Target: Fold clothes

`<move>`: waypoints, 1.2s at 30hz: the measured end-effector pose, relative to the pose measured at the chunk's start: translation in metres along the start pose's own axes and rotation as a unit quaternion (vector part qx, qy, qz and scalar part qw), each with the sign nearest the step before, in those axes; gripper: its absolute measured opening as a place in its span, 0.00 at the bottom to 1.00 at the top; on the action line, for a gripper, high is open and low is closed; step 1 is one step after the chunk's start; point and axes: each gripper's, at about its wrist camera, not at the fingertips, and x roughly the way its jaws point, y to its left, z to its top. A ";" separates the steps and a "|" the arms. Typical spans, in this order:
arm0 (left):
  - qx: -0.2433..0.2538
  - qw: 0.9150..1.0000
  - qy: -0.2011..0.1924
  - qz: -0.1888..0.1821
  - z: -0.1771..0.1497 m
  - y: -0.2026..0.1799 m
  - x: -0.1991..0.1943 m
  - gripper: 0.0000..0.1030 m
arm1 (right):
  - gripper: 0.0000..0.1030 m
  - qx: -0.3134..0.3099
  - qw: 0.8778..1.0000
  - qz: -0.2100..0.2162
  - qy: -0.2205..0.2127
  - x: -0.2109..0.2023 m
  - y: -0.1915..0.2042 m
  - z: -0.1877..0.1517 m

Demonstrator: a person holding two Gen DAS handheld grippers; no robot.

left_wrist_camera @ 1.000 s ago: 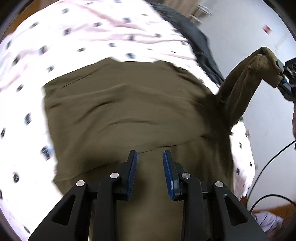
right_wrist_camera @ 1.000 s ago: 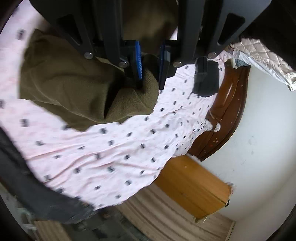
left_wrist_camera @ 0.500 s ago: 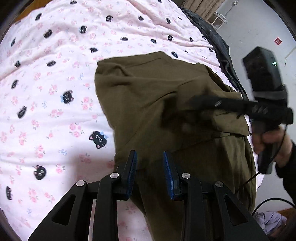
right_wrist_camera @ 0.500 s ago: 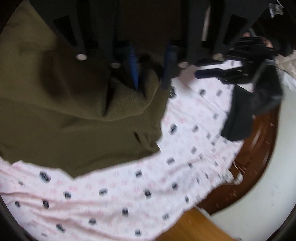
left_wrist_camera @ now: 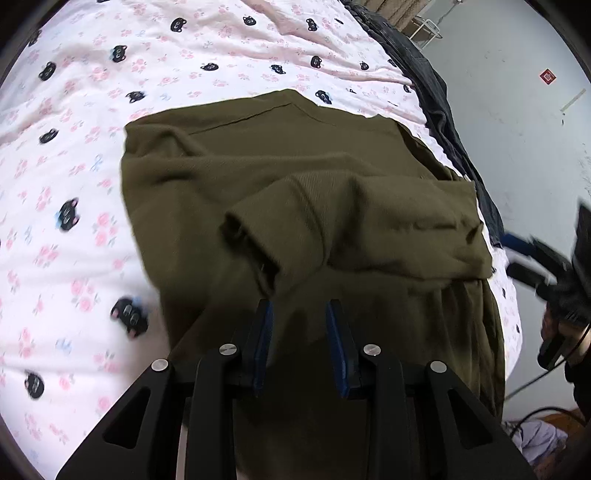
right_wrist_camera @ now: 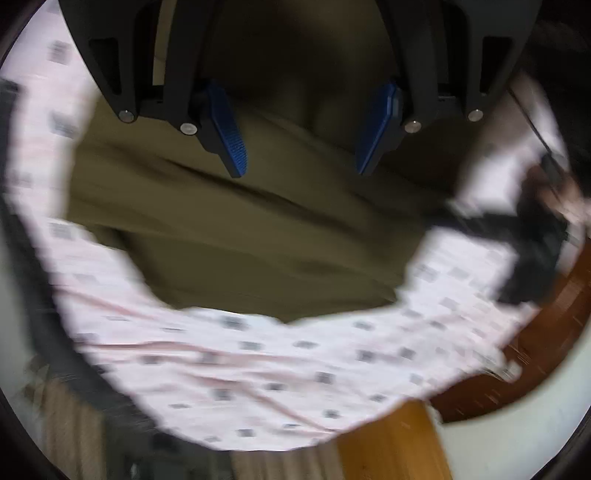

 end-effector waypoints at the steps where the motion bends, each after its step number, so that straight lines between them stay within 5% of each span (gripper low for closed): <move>1: 0.001 1.000 -0.002 0.003 0.004 -0.002 0.005 0.26 | 0.61 -0.007 1.000 -0.027 0.010 -0.001 -0.015 -0.019; 8: -0.001 0.999 0.005 0.054 0.013 -0.002 0.038 0.26 | 0.61 -0.025 0.989 -0.139 0.039 0.017 -0.075 -0.088; 17: -0.015 0.995 -0.001 0.101 0.000 -0.004 0.031 0.27 | 0.61 -0.017 0.992 -0.122 0.013 0.030 -0.089 -0.087; 28: -0.057 0.992 -0.030 0.112 0.008 0.002 0.049 0.32 | 0.59 -0.094 0.988 -0.122 0.031 0.051 -0.077 -0.089; 29: -0.058 0.992 -0.032 0.108 0.010 0.001 0.049 0.31 | 0.53 -0.096 0.987 -0.122 0.033 0.054 -0.078 -0.088; 30: -0.058 0.992 -0.035 0.104 0.012 0.000 0.048 0.30 | 0.36 -0.094 0.988 -0.117 0.036 0.055 -0.078 -0.087; 33: -0.054 0.995 -0.042 0.074 0.018 -0.003 0.040 0.14 | 0.20 -0.076 0.991 -0.098 0.042 0.054 -0.082 -0.086; 36: -0.044 0.997 -0.038 0.054 0.023 -0.008 0.026 0.09 | 0.07 -0.036 0.996 -0.075 0.034 0.042 -0.094 -0.086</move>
